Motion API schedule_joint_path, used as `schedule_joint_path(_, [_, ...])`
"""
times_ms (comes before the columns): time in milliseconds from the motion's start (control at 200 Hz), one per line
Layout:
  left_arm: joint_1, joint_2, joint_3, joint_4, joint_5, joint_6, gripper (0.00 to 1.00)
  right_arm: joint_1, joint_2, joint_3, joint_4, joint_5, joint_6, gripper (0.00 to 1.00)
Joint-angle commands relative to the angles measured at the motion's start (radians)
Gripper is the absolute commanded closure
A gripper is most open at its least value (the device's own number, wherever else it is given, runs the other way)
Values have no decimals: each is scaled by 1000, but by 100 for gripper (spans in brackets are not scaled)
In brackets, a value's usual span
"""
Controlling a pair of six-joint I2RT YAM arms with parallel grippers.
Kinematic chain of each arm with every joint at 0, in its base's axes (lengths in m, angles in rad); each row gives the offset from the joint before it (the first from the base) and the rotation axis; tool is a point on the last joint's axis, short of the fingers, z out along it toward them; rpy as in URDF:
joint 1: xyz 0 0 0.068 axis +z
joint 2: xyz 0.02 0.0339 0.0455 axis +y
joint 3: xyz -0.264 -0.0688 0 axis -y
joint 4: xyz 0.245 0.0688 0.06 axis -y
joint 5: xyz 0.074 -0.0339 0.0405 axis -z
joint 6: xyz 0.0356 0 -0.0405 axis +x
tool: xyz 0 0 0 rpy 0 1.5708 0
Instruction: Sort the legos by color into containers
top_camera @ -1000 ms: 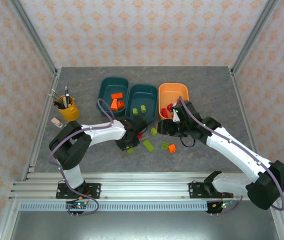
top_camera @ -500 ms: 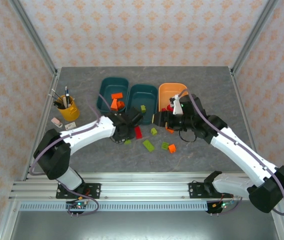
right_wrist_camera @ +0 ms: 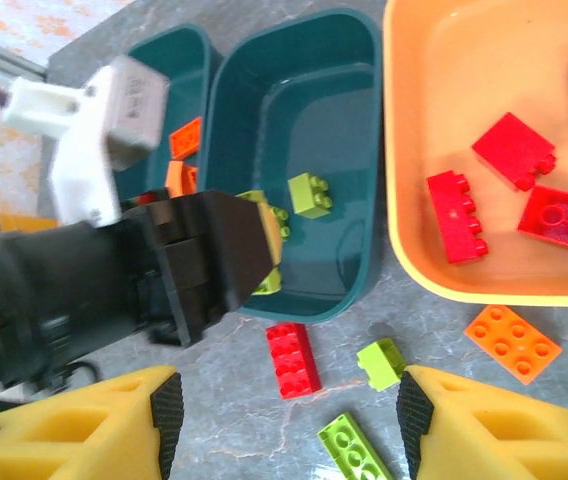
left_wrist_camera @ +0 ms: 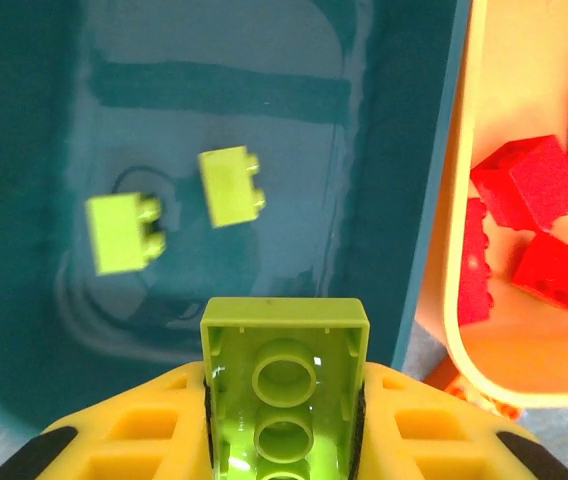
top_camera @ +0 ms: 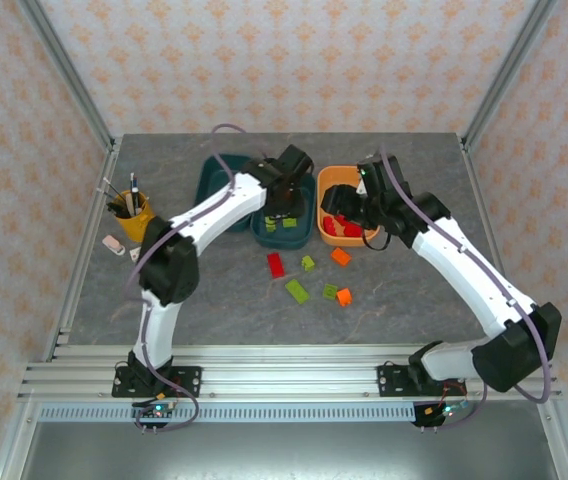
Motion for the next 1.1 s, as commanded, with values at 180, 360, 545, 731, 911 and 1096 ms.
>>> schedule_joint_path(180, [13,151,119,-100,17,128,68,-16,-10,7,-54,33,59,40])
schedule_joint_path(360, [15,174,110,-100,23,128,58,-16,-23,-24,-66,29,58,39])
schedule_joint_path(545, [15,129,90,-101,-6,118,46,-16,-38,-46,-90,45,57,39])
schedule_joint_path(731, [14,43,98,-111,-24,101,42,-15,-58,-46,-126,63,29,39])
schedule_joint_path(911, [12,-146,-21,-70,-66,20,37,-12,-74,-51,-177,84,-25,40])
schedule_joint_path(1096, [12,-440,-314,15,-92,-65,32,100,-28,-30,-200,120,-95,40])
